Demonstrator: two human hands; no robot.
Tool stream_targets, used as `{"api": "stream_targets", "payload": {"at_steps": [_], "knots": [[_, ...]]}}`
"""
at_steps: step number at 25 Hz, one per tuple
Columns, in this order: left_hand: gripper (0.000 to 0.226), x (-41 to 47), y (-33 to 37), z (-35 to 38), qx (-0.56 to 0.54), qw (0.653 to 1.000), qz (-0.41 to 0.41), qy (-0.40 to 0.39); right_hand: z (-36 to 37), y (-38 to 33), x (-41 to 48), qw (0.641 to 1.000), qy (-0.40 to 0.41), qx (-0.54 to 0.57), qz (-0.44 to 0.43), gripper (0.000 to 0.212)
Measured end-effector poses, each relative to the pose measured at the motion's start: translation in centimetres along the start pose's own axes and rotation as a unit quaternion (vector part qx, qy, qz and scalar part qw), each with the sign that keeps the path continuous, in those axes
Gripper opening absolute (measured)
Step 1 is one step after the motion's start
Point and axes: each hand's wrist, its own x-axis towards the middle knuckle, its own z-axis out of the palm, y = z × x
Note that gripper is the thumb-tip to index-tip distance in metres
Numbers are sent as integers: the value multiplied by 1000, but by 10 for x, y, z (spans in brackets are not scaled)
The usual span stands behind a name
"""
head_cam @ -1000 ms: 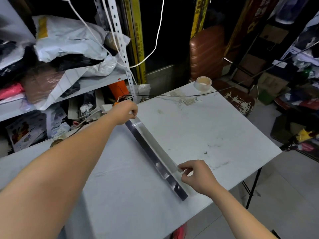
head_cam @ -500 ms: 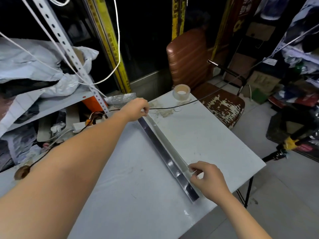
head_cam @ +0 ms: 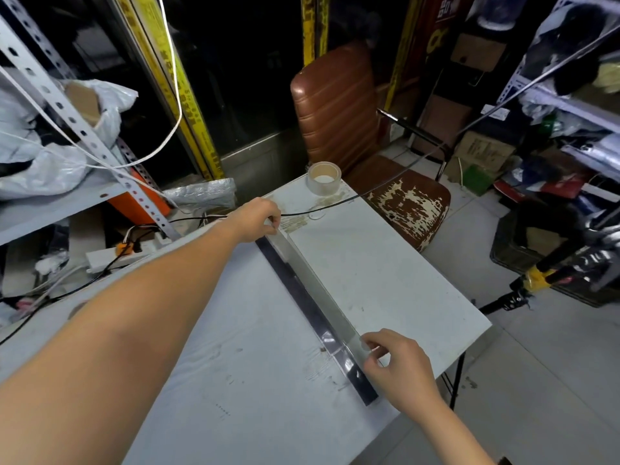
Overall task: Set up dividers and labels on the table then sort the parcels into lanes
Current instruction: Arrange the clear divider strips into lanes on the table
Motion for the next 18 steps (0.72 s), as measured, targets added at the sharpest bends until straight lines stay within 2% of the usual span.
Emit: {"api": "stream_targets", "payload": {"at_steps": [4, 8, 12, 15, 18], "knots": [[17, 8, 1, 1, -1, 1000, 16, 8, -1, -5, 0, 1000, -13, -3, -1, 25], [13, 9, -2, 1, 8, 1000, 20, 7, -3, -11, -3, 1000, -17, -2, 7, 40], [16, 9, -4, 1, 20, 1000, 16, 18, -5, -13, -3, 999, -25, 15, 19, 32], [31, 4, -3, -4, 47, 999, 3, 24, -7, -14, 0, 999, -37, 1, 29, 29], [51, -11, -1, -17, 81, 995, -16, 49, -14, -31, 5, 999, -21, -43, 4, 45]]}}
